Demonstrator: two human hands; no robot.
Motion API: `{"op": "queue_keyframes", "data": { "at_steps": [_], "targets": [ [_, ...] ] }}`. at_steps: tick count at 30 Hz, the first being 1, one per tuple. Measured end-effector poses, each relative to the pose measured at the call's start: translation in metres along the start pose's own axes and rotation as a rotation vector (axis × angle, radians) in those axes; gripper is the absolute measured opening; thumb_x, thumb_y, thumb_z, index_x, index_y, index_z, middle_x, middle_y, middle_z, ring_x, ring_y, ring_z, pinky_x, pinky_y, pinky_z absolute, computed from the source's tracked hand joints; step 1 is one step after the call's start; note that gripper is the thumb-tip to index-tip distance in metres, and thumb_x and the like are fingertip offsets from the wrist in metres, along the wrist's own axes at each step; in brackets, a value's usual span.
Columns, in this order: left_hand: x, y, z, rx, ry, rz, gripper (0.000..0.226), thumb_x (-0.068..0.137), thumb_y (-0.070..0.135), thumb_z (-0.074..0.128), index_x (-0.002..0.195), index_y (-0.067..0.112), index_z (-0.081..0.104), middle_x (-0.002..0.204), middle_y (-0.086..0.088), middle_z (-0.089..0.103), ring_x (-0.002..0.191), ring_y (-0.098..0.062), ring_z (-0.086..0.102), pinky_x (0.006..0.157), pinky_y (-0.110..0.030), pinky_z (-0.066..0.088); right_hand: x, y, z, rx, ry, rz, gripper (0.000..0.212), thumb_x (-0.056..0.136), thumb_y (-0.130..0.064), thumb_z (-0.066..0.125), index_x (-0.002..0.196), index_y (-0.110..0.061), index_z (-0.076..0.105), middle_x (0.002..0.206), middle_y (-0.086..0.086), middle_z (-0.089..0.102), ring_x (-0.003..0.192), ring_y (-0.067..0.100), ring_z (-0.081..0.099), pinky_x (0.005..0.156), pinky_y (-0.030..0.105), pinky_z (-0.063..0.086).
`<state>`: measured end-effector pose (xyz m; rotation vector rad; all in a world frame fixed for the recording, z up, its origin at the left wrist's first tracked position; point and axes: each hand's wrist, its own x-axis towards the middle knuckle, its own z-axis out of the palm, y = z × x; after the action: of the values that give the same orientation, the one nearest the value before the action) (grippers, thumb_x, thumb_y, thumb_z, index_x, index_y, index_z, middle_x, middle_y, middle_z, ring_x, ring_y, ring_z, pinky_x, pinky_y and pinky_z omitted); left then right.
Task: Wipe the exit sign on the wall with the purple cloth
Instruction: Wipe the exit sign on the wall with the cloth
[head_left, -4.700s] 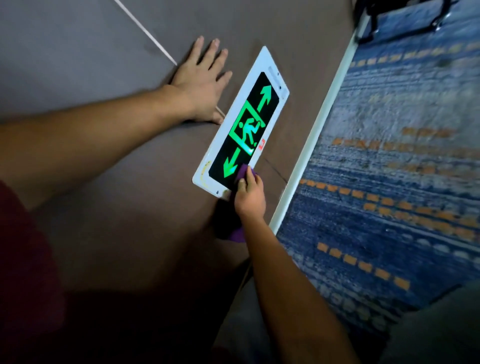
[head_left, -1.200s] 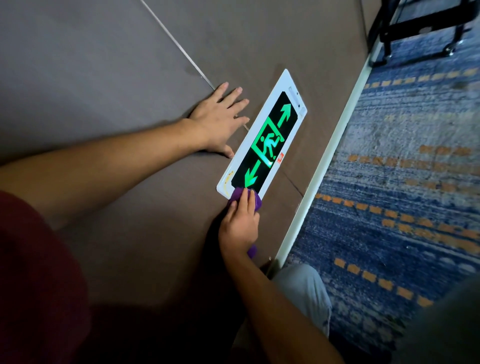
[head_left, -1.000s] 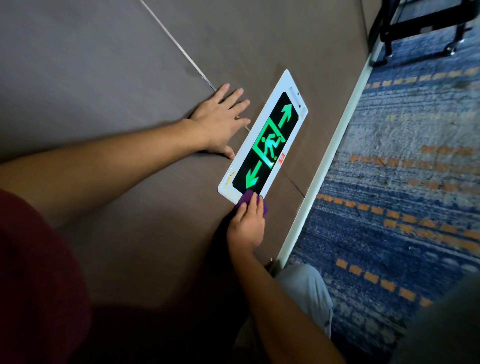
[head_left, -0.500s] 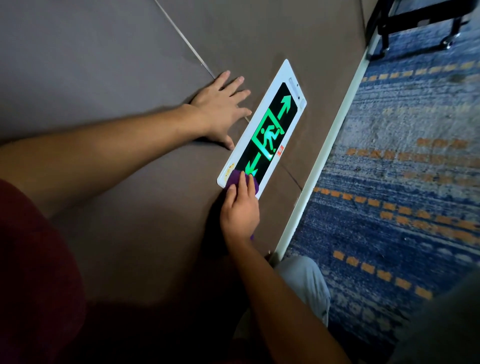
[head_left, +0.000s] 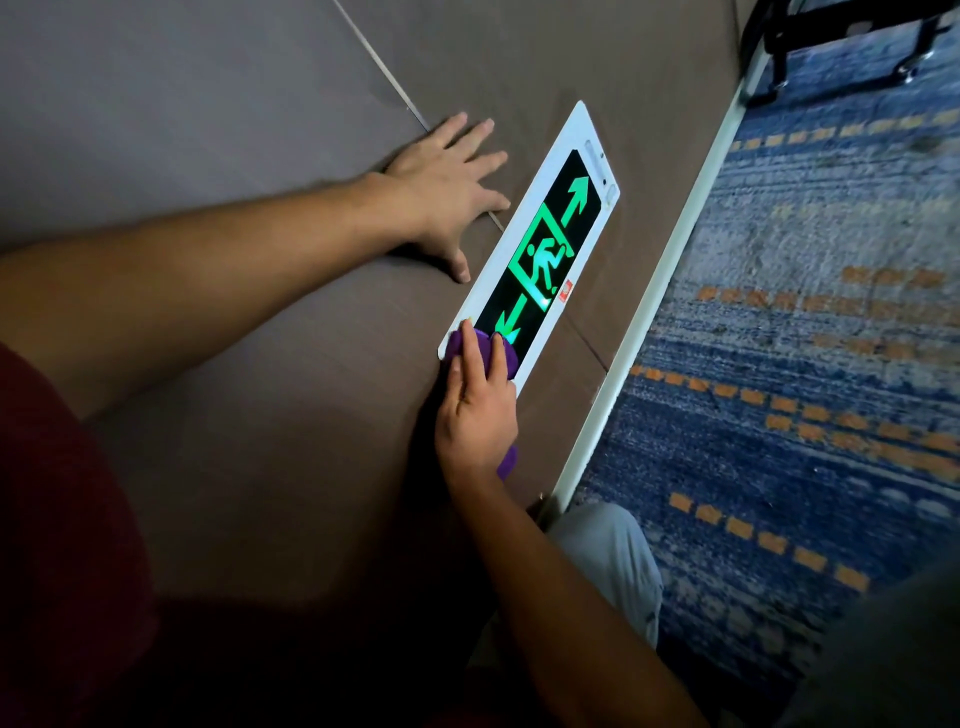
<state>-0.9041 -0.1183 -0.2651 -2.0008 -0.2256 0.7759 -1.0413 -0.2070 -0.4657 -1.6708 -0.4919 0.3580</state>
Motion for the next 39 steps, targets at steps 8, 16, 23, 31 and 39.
{"op": "queue_keyframes", "data": {
  "at_steps": [8, 16, 23, 31, 39],
  "targets": [
    [-0.006, -0.007, -0.005, 0.124, -0.037, 0.002, 0.112, 0.070, 0.096, 0.044, 0.161, 0.036, 0.020, 0.172, -0.009, 0.002, 0.156, -0.040, -0.012, 0.124, -0.063, -0.004, -0.005, 0.003, -0.001, 0.016, -0.015, -0.006, 0.042, 0.106, -0.045, 0.037, 0.147, -0.050, 0.041, 0.158, -0.007, 0.039, 0.104, 0.024, 0.058, 0.063, 0.027, 0.042],
    [-0.017, -0.022, -0.006, 0.182, -0.032, -0.003, 0.117, 0.066, 0.101, 0.034, 0.162, 0.038, 0.015, 0.172, -0.008, 0.001, 0.157, -0.039, -0.013, 0.122, -0.066, -0.004, 0.035, -0.017, -0.003, 0.038, 0.017, 0.040, 0.042, 0.105, -0.046, 0.036, 0.147, -0.050, 0.041, 0.159, -0.005, 0.039, 0.116, 0.024, 0.057, 0.086, 0.035, 0.048],
    [-0.017, -0.017, -0.013, 0.172, -0.053, 0.002, 0.114, 0.069, 0.097, 0.040, 0.162, 0.036, 0.015, 0.172, -0.009, 0.000, 0.157, -0.038, -0.011, 0.122, -0.067, -0.004, -0.006, -0.021, 0.004, -0.041, 0.034, -0.020, 0.044, 0.104, -0.043, 0.038, 0.147, -0.045, 0.043, 0.157, -0.007, 0.041, 0.102, 0.026, 0.058, 0.068, 0.032, 0.049],
    [-0.014, -0.022, -0.010, 0.155, -0.017, 0.000, 0.117, 0.066, 0.099, 0.039, 0.162, 0.036, 0.017, 0.172, -0.009, 0.002, 0.157, -0.036, -0.009, 0.122, -0.066, -0.005, 0.043, -0.024, -0.006, 0.018, 0.006, 0.014, 0.042, 0.104, -0.044, 0.039, 0.146, -0.050, 0.042, 0.159, -0.008, 0.037, 0.109, 0.026, 0.057, 0.078, 0.033, 0.045],
    [-0.011, -0.020, -0.006, 0.157, -0.017, 0.010, 0.116, 0.067, 0.098, 0.041, 0.162, 0.036, 0.017, 0.172, -0.009, 0.002, 0.158, -0.036, -0.008, 0.122, -0.066, -0.004, 0.010, -0.025, 0.000, 0.049, 0.058, 0.028, 0.049, 0.102, -0.045, 0.040, 0.150, -0.035, 0.042, 0.155, -0.015, 0.044, 0.108, 0.027, 0.059, 0.080, 0.036, 0.050]
  ]
}}
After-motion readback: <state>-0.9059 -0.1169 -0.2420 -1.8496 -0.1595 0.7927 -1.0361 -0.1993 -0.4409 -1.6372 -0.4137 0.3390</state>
